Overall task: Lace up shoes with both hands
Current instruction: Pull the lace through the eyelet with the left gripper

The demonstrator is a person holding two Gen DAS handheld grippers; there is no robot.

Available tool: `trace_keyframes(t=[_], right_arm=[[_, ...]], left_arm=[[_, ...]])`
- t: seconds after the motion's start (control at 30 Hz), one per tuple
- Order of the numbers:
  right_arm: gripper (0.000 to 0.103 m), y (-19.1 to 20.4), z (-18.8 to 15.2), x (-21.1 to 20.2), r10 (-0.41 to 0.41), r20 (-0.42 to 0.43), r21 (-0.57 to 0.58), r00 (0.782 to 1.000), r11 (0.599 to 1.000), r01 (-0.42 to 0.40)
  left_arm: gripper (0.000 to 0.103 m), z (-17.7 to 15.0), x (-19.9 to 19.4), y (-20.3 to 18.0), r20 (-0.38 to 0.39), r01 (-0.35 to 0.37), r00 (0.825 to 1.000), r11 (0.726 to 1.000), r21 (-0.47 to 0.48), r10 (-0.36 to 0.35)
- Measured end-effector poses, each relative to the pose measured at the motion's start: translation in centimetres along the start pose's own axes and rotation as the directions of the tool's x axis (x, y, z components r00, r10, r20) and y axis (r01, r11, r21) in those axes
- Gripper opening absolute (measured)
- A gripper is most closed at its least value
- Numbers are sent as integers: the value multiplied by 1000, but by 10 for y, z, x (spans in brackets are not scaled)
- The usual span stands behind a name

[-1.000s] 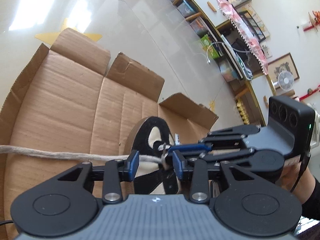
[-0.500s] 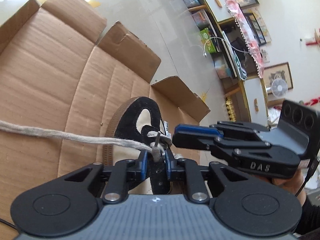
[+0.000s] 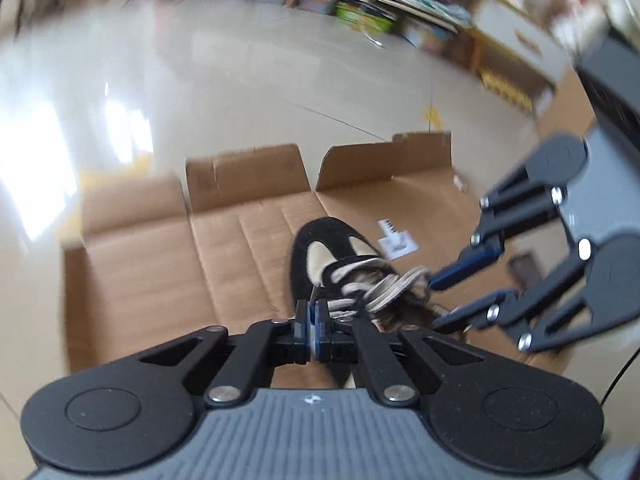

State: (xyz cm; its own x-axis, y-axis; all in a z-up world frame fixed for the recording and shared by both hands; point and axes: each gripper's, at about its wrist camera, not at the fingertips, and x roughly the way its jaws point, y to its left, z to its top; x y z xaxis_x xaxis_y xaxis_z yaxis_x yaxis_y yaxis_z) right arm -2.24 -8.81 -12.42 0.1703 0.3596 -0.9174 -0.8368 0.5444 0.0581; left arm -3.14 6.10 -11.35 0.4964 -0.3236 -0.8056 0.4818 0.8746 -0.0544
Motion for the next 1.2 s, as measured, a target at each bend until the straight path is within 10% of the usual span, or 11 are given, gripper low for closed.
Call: trace_keyframes(t=[0.63,0.97,1.1,1.2], right_arm=[[46,5,-16,0,-15,12,4,1000,1000,15],[52,6,-15,1,-34,28,-2,999,999,34],[54,4,-17,0,-31,33,7,999,1000,31],[58,0,-18,1,-27,40,18,999,1000,26]], left_arm=[[0,27,-112,18,-270,-92,935,894,439,229],[9,28,-83,25,-345,66,938,994,92,-30],[45,31,-53,22,-340,101,936,995,1,-94],[47,33,-32,24,-333,103,936,993,-56,-116]])
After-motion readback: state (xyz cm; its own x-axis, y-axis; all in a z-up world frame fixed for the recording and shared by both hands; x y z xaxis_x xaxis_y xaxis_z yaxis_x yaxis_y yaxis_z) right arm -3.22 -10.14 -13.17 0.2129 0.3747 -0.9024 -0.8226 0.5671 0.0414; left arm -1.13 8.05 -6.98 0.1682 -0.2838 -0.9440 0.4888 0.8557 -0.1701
